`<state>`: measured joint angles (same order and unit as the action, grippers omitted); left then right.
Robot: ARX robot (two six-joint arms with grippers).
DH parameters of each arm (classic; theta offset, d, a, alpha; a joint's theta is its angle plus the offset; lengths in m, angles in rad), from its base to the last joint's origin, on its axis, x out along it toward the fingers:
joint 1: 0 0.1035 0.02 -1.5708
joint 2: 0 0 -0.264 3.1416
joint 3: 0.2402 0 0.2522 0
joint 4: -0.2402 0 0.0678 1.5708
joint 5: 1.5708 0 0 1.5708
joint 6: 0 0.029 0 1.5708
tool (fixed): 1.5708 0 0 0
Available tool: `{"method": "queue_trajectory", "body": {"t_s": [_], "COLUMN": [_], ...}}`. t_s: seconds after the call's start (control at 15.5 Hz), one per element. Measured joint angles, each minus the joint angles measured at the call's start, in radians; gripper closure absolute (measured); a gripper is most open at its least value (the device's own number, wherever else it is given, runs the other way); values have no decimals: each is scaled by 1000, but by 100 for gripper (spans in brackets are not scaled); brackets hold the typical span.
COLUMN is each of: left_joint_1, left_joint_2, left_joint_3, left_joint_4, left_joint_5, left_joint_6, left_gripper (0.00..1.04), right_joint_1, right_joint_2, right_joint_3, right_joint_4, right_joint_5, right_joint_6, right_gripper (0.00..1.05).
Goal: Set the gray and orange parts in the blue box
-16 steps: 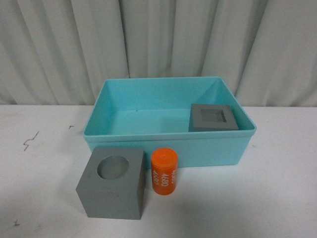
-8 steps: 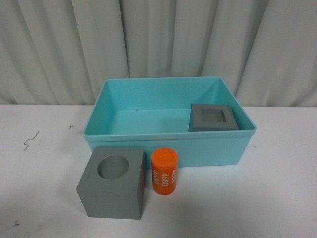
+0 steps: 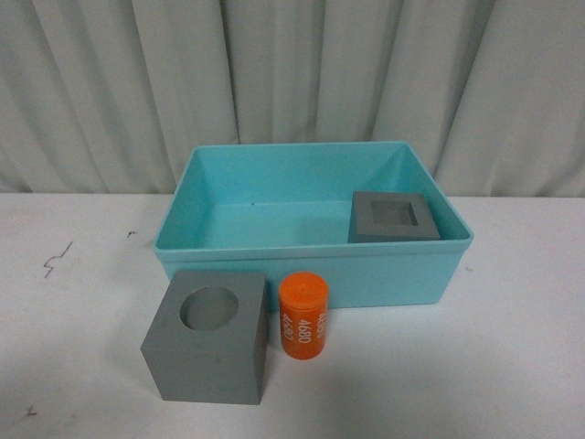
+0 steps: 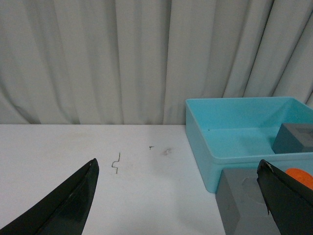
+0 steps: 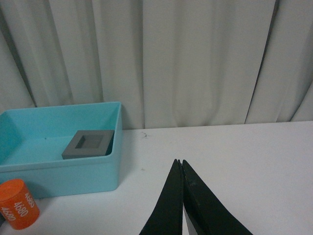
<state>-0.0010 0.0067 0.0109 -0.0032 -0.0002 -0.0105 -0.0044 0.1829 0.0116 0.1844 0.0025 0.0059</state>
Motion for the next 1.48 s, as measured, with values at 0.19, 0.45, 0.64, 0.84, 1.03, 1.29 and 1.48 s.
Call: {"method": "queue_trajectory", "body": {"t_s": [0.19, 0.45, 0.64, 0.84, 1.03, 1.29, 1.48], "left_joint_1": [0, 0, 0, 2, -77, -157, -282], "left_joint_2": [0, 0, 0, 13, 471, 844, 1270], "left_joint_3": [0, 0, 0, 15, 244, 378, 549], "left_joint_4": [0, 0, 0, -60, -175, 64, 185], "left_joint_5": [0, -1, 0, 13, 32, 8, 16], "left_joint_6": [0, 0, 0, -14, -166, -203, -211], "left_gripper": [7, 7, 7, 7, 7, 7, 7], "right_joint_1": [0, 0, 0, 0, 0, 4, 4], "right_joint_2": [-178, -179, -179, -179, -179, -179, -179], "right_joint_3": [0, 0, 0, 0, 0, 0, 0], "right_joint_4": [-182, -186, -188, -188, -188, -188, -188], "right_joint_5": [-2, -2, -2, -2, -2, -2, -2], "right_joint_6": [0, 0, -1, -1, 0, -1, -1], "right_gripper": [103, 103, 70, 37, 5, 6, 6]}}
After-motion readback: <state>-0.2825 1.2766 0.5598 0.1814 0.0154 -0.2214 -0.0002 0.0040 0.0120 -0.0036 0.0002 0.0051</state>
